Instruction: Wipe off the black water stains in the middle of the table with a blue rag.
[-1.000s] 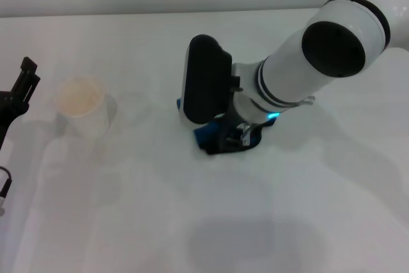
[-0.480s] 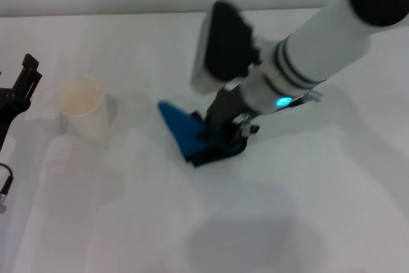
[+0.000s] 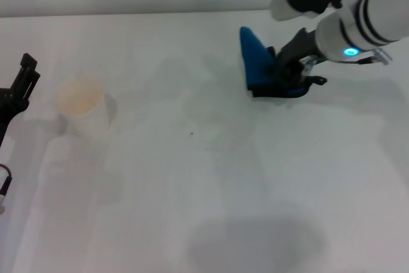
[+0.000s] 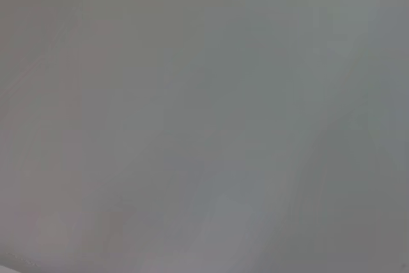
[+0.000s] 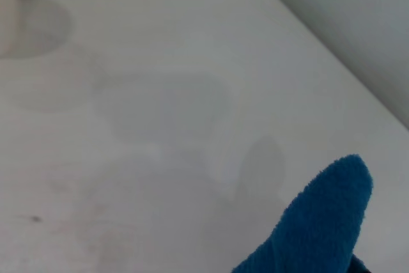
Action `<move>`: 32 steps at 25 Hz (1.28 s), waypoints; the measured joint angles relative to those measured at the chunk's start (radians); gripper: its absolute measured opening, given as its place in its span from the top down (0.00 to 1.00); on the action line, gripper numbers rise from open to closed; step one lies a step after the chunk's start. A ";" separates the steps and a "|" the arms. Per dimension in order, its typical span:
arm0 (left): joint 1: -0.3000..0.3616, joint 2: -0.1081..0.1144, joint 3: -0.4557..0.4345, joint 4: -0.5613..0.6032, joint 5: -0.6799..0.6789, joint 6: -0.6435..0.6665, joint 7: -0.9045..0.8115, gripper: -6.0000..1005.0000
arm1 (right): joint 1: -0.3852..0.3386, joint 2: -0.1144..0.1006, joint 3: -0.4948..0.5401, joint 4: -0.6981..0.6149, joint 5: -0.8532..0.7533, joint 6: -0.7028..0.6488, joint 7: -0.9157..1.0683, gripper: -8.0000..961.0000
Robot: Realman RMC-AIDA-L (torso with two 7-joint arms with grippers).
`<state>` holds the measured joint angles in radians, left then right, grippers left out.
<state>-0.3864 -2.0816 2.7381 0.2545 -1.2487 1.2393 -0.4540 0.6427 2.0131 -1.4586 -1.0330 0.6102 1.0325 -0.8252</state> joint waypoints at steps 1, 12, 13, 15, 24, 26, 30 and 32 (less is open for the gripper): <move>0.002 0.000 0.000 -0.001 0.000 0.000 0.000 0.13 | -0.002 0.000 0.016 -0.001 -0.009 0.004 0.006 0.86; -0.002 0.000 -0.001 0.001 -0.002 0.003 0.000 0.13 | -0.030 0.004 0.082 0.023 -0.083 0.025 0.091 0.86; -0.002 0.000 -0.004 0.001 -0.002 0.003 0.000 0.13 | -0.029 0.005 0.080 0.029 -0.081 0.025 0.096 0.86; 0.001 0.001 -0.014 0.001 -0.002 0.007 -0.008 0.13 | -0.027 0.005 0.080 0.032 -0.078 0.026 0.107 0.86; 0.006 0.002 -0.029 -0.011 -0.003 0.023 -0.078 0.13 | -0.042 0.002 0.076 0.019 0.030 -0.006 0.100 0.74; 0.009 0.002 -0.029 -0.011 -0.003 0.023 -0.078 0.13 | -0.045 0.000 0.081 0.006 0.042 -0.012 0.099 0.67; 0.016 0.002 -0.028 -0.011 -0.003 0.023 -0.078 0.13 | -0.087 0.002 0.118 -0.064 0.098 -0.071 0.098 0.37; 0.018 0.002 -0.028 -0.011 0.000 0.023 -0.078 0.13 | -0.123 -0.001 0.148 -0.105 0.175 -0.126 0.085 0.33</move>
<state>-0.3687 -2.0800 2.7102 0.2438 -1.2484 1.2627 -0.5324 0.5192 2.0125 -1.3103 -1.1382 0.7854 0.9068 -0.7400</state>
